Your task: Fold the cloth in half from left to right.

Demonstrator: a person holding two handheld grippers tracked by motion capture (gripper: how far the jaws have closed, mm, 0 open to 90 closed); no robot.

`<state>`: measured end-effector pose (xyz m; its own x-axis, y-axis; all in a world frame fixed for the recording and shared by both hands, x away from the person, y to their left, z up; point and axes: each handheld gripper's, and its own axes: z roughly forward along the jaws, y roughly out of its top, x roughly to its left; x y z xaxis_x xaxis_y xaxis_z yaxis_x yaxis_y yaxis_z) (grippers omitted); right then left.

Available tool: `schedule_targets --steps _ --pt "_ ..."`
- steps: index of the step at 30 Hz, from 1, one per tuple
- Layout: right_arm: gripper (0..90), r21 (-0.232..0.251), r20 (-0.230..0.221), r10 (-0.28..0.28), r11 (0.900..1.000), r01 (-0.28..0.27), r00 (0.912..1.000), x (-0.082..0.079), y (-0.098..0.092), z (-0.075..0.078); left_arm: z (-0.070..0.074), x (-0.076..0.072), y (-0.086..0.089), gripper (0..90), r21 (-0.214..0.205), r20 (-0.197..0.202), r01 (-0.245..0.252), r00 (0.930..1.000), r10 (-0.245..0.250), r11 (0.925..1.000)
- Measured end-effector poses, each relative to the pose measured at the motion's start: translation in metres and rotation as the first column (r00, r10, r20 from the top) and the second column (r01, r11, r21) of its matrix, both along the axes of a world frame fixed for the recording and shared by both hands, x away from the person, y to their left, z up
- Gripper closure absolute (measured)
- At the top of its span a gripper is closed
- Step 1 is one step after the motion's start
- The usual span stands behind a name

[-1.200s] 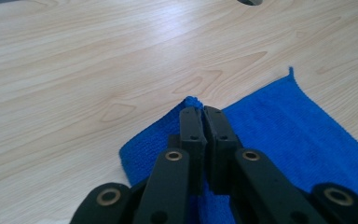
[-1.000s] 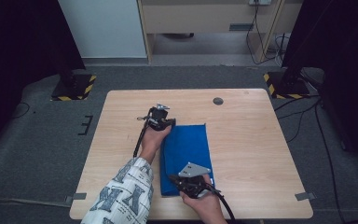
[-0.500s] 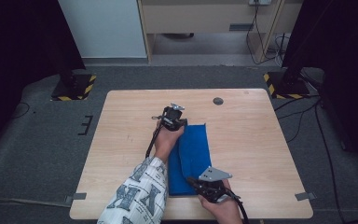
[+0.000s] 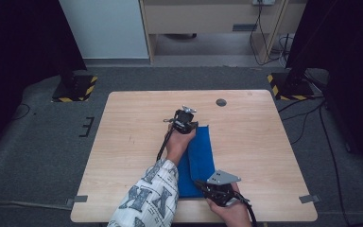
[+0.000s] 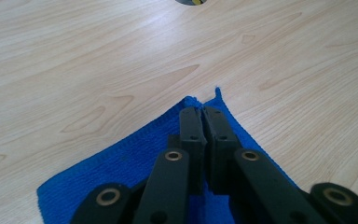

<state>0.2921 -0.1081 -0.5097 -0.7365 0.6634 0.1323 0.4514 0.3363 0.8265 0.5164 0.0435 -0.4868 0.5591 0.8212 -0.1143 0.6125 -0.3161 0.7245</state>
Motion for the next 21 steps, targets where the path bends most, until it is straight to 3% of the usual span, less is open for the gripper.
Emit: schedule_targets --steps 6,9,13,21 --pt "85.8 -0.014 0.004 -0.009 0.9999 0.009 1.0000 -0.001 -0.006 0.000 -0.001 0.003 -0.008 86.9 0.033 0.008 0.012 0.9999 -0.012 0.9994" --pt "85.7 -0.008 -0.002 -0.021 0.9997 0.021 0.9998 -0.001 -0.012 0.000 0.001 0.003 -0.013 86.9 0.015 0.011 0.012 0.9999 -0.013 0.9998" --pt "85.0 -0.005 -0.009 -0.018 0.9998 0.018 0.9998 -0.001 -0.014 -0.001 -0.002 0.005 -0.021 86.8 0.034 0.006 0.030 0.9995 -0.030 0.9990" --pt "85.4 -0.007 -0.015 -0.027 0.9996 0.027 0.9995 0.000 -0.016 -0.001 -0.010 0.010 -0.025 86.8 0.048 -0.004 0.015 0.9999 -0.015 0.9987"
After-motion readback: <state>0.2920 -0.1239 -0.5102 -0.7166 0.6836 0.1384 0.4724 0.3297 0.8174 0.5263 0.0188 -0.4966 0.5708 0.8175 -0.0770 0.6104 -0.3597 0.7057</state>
